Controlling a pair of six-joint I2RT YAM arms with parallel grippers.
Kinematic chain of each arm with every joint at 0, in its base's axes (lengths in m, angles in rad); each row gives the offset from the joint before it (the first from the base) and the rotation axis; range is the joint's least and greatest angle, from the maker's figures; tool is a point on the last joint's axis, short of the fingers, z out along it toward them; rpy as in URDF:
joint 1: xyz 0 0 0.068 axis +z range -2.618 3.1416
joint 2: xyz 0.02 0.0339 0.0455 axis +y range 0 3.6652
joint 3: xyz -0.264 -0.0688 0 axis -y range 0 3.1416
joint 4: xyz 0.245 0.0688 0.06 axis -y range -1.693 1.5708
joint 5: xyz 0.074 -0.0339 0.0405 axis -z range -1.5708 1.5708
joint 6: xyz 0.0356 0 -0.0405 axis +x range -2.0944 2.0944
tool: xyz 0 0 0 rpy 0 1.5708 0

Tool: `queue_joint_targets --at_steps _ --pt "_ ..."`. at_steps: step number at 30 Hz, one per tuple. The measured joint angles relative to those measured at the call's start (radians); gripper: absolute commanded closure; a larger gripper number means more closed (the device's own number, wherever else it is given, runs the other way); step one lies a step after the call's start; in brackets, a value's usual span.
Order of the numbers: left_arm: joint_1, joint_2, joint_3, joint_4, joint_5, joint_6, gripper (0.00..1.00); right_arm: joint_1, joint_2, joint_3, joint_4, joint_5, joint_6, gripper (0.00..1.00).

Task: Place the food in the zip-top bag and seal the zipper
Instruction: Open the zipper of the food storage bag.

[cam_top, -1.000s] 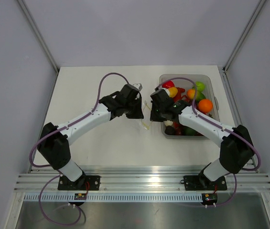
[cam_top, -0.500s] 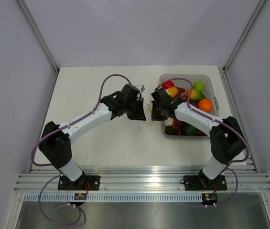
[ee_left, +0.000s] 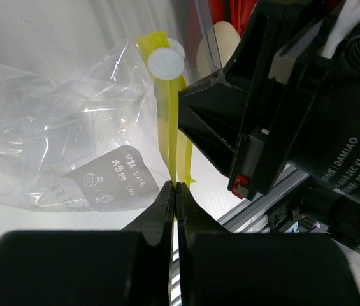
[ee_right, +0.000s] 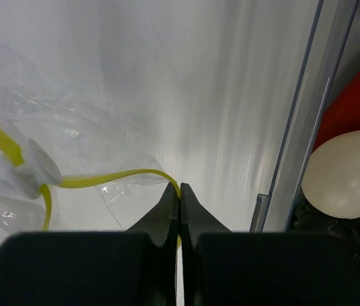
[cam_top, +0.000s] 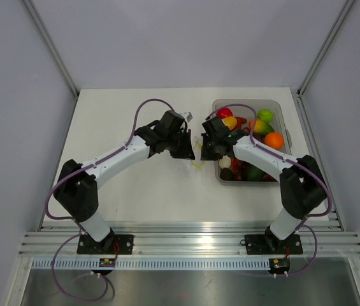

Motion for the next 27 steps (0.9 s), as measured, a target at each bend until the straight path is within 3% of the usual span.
queue_joint_targets --at_steps 6,12,13,23,27 --pt "0.0 0.013 0.0 0.008 0.0 0.003 1.0 -0.001 -0.027 -0.009 0.008 -0.031 0.023 1.0" --pt "0.0 0.013 0.0 0.017 -0.01 -0.002 0.75 -0.001 -0.057 -0.014 0.022 -0.047 0.043 1.0" --pt "0.0 0.012 0.0 0.018 -0.017 -0.004 0.67 -0.001 -0.058 -0.014 0.023 -0.047 0.045 1.0" --pt "-0.06 -0.065 -0.009 0.031 -0.233 -0.044 0.72 -0.001 -0.062 -0.025 0.031 -0.074 0.071 1.0" --pt "-0.08 -0.064 -0.007 0.027 -0.269 -0.045 0.68 -0.001 -0.062 -0.025 0.031 -0.074 0.079 1.0"
